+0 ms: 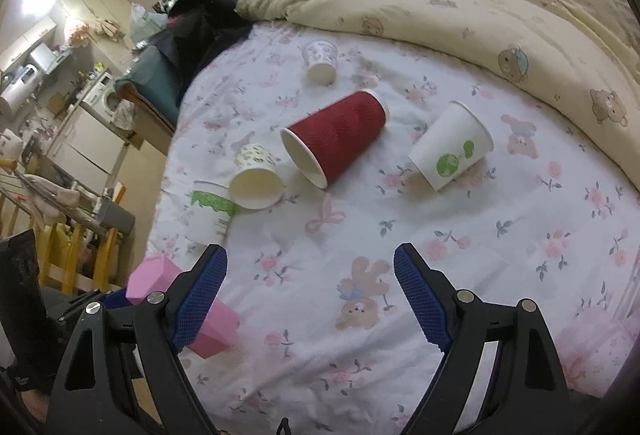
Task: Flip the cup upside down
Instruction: 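Grasp the inverted pink cup with the left tool, then set the pink cup down rim-down and open the left tool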
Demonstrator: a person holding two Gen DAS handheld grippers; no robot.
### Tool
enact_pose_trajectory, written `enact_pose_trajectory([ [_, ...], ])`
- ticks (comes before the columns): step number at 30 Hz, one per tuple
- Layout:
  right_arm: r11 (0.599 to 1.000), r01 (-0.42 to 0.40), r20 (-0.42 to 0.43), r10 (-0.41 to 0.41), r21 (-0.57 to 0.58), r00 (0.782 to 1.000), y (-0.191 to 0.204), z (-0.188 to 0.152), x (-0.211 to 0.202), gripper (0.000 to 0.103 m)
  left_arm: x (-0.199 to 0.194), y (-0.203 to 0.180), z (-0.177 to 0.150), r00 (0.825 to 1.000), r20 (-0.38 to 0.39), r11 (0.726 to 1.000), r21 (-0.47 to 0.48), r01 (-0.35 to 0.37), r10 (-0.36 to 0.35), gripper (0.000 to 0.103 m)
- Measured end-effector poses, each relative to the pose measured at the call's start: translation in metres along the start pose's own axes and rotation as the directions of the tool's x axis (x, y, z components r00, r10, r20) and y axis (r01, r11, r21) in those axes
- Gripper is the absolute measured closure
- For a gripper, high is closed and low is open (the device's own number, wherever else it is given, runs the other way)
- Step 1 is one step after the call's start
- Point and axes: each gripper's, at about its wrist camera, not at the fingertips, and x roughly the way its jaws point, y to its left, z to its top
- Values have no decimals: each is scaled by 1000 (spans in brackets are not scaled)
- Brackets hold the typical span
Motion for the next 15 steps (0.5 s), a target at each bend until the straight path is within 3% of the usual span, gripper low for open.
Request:
enact_pose_trajectory([
  [5,998,42,2,-42,47,999,-14,1,0,15,20,-20,13,997,51,998,13,-56,55,53],
  [15,994,32,6,-33,103,999,-32,1,-5,15,64,-30,35,983,116,990,-31,-141,144,53],
])
